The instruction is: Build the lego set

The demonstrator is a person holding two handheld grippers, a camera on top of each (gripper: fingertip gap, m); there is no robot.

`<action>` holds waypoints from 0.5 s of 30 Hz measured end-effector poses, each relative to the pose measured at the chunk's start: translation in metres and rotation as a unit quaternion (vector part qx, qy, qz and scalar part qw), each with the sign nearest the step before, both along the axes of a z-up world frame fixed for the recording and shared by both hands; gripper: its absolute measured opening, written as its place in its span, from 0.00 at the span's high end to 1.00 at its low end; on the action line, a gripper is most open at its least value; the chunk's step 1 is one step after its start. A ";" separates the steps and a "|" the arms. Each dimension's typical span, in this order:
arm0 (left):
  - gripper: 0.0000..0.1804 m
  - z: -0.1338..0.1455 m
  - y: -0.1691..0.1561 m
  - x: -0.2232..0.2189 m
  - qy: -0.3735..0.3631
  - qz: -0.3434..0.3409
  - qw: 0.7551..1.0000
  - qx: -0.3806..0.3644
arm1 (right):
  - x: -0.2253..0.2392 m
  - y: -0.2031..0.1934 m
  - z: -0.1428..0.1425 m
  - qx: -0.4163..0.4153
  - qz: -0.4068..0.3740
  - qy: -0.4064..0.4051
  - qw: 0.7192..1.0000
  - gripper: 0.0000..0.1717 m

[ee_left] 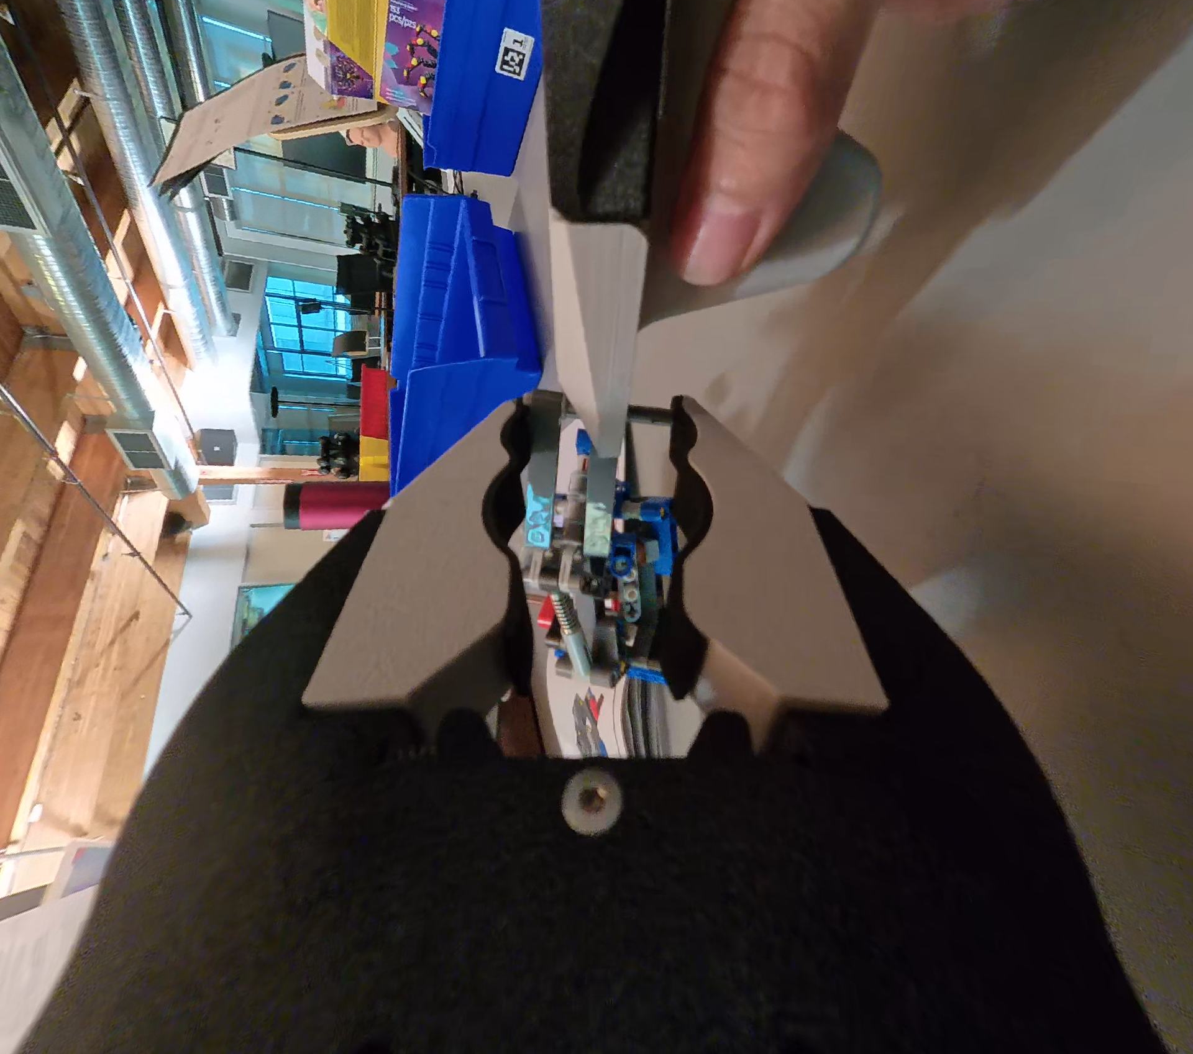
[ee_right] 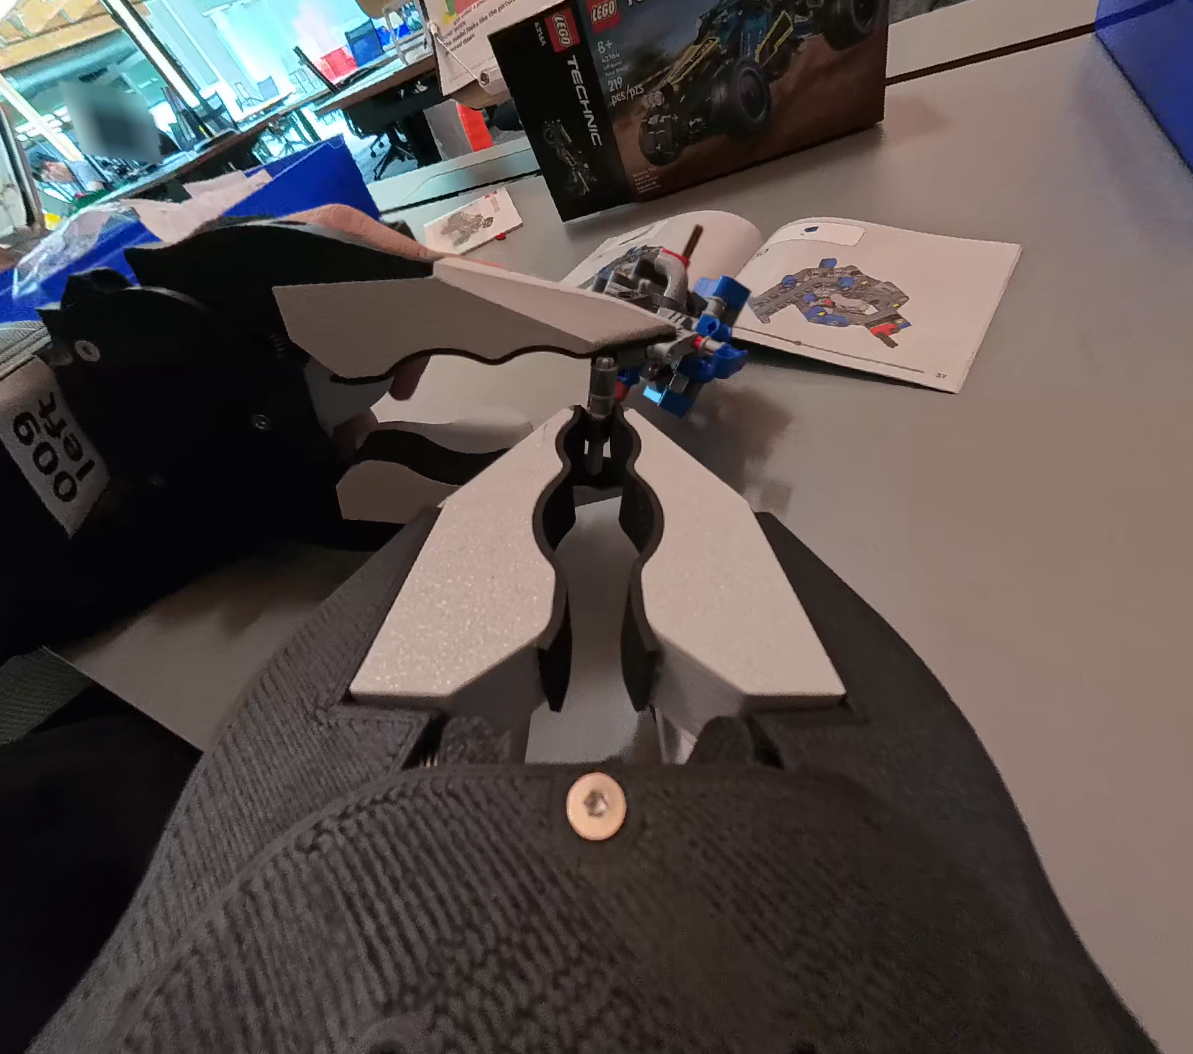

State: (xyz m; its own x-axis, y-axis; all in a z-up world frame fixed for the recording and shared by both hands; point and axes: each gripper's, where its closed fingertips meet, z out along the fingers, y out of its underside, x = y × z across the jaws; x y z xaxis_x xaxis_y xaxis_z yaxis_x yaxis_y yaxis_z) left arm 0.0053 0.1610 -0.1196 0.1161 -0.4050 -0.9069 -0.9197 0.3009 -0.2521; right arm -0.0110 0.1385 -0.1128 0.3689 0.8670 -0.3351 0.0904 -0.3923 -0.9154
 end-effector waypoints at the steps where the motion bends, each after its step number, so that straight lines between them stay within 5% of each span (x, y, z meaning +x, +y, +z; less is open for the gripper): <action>1: 0.78 0.000 0.000 0.000 0.003 0.001 1.000 0.002 | 0.000 0.000 0.000 -0.002 -0.001 -0.002 1.000 0.97; 15: 0.78 0.000 0.000 -0.003 -0.004 -0.008 1.000 -0.014 | -0.002 0.002 0.000 -0.013 -0.018 0.014 1.000 0.96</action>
